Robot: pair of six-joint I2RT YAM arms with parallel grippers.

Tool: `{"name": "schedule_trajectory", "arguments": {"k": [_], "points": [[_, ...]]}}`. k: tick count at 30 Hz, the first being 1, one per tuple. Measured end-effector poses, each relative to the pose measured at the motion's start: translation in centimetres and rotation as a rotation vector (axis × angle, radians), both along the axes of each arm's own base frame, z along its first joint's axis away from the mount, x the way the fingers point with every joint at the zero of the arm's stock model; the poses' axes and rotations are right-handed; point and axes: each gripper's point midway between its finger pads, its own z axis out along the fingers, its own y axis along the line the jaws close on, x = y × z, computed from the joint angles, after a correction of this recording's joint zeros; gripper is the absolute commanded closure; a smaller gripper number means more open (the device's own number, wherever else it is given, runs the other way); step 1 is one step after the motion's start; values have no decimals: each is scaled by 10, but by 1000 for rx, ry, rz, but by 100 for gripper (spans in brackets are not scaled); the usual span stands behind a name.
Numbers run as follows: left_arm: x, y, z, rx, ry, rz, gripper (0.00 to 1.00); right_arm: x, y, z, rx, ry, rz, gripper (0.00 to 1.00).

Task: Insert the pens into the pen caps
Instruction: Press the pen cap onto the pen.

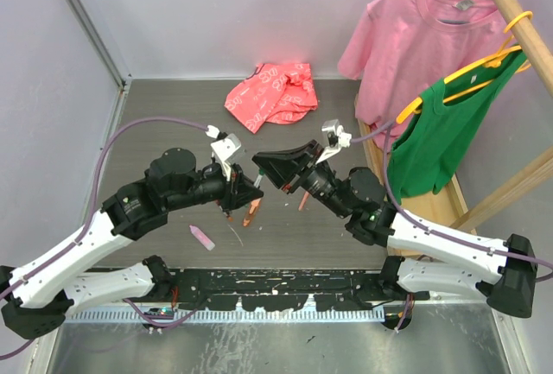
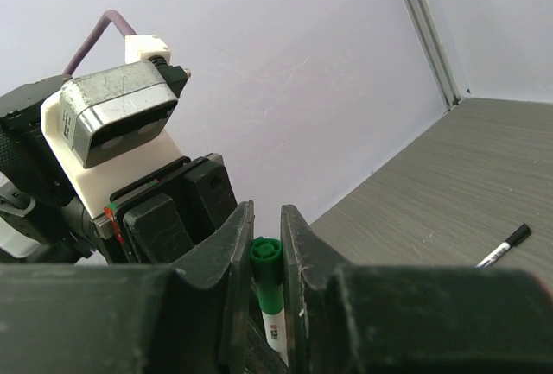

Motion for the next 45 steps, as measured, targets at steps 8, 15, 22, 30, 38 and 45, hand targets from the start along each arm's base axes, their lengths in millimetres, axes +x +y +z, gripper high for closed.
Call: {"name": "schedule_trajectory", "arguments": {"k": [8, 15, 22, 30, 38, 45], "points": [[-11, 10, -24, 89, 68, -11, 100, -9, 5, -29, 18, 82, -14, 100], [-21, 27, -47, 182, 131, 0, 100, -18, 19, -58, -2, 151, 2, 100], [-23, 35, -57, 227, 155, 16, 100, -23, 23, -72, -10, 203, 10, 100], [-12, 13, -5, 30, 16, -8, 100, -17, -2, -18, -13, 150, -66, 100], [-11, -1, 45, -167, -92, -42, 100, -13, -16, 37, -73, 63, -76, 100], [-5, -4, 50, -211, -104, -32, 100, -6, -13, 53, -162, 1, -89, 83]]}}
